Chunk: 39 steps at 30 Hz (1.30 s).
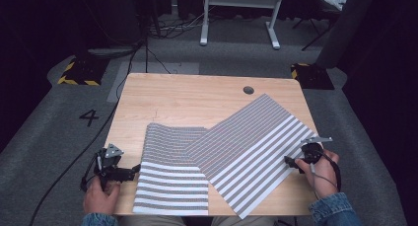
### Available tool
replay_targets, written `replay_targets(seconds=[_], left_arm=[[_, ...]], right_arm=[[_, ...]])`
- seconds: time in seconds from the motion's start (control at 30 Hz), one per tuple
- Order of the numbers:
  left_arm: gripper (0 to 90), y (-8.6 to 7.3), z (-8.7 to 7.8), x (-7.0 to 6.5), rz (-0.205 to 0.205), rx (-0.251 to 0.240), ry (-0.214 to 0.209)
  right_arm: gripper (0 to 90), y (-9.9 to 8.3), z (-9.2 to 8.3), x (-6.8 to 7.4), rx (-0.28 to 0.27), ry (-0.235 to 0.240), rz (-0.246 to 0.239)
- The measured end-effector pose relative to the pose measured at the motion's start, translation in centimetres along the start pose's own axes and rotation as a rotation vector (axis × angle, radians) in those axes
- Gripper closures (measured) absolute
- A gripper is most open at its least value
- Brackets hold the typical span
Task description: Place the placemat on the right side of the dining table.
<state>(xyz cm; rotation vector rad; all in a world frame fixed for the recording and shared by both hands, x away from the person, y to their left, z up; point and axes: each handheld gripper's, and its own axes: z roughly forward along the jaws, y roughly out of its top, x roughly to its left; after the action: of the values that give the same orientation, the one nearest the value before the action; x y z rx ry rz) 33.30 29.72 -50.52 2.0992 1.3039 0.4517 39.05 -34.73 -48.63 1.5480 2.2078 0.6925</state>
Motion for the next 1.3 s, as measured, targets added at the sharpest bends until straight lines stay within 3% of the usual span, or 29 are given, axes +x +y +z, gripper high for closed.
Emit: replay_targets(seconds=[0.17, 0.27, 0.33, 0.4, 0.43, 0.5, 0.6, 0.73, 0.87, 1.0, 1.07, 1.17, 1.3], left_arm=[[0.2, 0.0, -0.1, 0.0, 0.002, 0.004, -0.004], [0.2, -0.1, -0.1, -0.1, 0.0, 0.002, -0.003], [0.2, -0.1, -0.1, -0.1, -0.001, -0.001, -0.001], [0.1, -0.1, -0.1, -0.1, -0.001, -0.001, -0.001], [0.1, -0.1, -0.1, -0.1, -0.001, -0.001, -0.001], [0.2, -0.1, -0.1, -0.1, -0.001, -0.001, -0.001], [0.1, -0.1, -0.1, -0.1, -0.001, -0.001, -0.001], [0.1, -0.1, -0.1, -0.1, 0.0, -0.001, -0.001], [0.1, -0.1, -0.1, 0.0, 0.002, 0.005, -0.008], [0.1, -0.1, -0.2, 0.0, 0.011, 0.011, -0.007], [0.1, -0.1, -0.2, 0.0, 0.011, 0.011, -0.007], [0.1, 0.0, -0.2, 0.0, 0.013, 0.01, -0.009], [0.1, 0.0, -0.1, 0.1, 0.016, 0.01, -0.009]], right_arm=[[11.0, 0.8, 0.5, -1.3, 0.016, -0.032, 0.024], [16.3, 1.3, 0.6, -1.5, 0.016, -0.04, 0.015], [29.2, 1.4, 0.3, -1.3, -0.002, -0.025, -0.015], [24.3, 1.5, -0.2, -0.6, -0.036, -0.002, -0.02], [25.9, 1.7, -0.6, 0.0, -0.055, 0.011, -0.017], [30.1, 2.1, -1.5, 1.6, -0.089, 0.054, -0.045], [33.8, 3.4, -2.9, 5.4, -0.125, 0.13, -0.103], [33.8, 5.1, -4.0, 12.0, -0.152, 0.225, -0.225], [34.6, 6.4, -2.9, 18.8, -0.131, 0.329, -0.312], [37.2, 7.5, -0.6, 24.9, -0.074, 0.39, -0.376], [37.4, 8.4, 1.1, 26.9, -0.05, 0.374, -0.421], [36.7, 9.3, 3.0, 28.3, -0.031, 0.364, -0.395], [37.8, 9.5, 5.0, 28.5, 0.013, 0.308, -0.41]])
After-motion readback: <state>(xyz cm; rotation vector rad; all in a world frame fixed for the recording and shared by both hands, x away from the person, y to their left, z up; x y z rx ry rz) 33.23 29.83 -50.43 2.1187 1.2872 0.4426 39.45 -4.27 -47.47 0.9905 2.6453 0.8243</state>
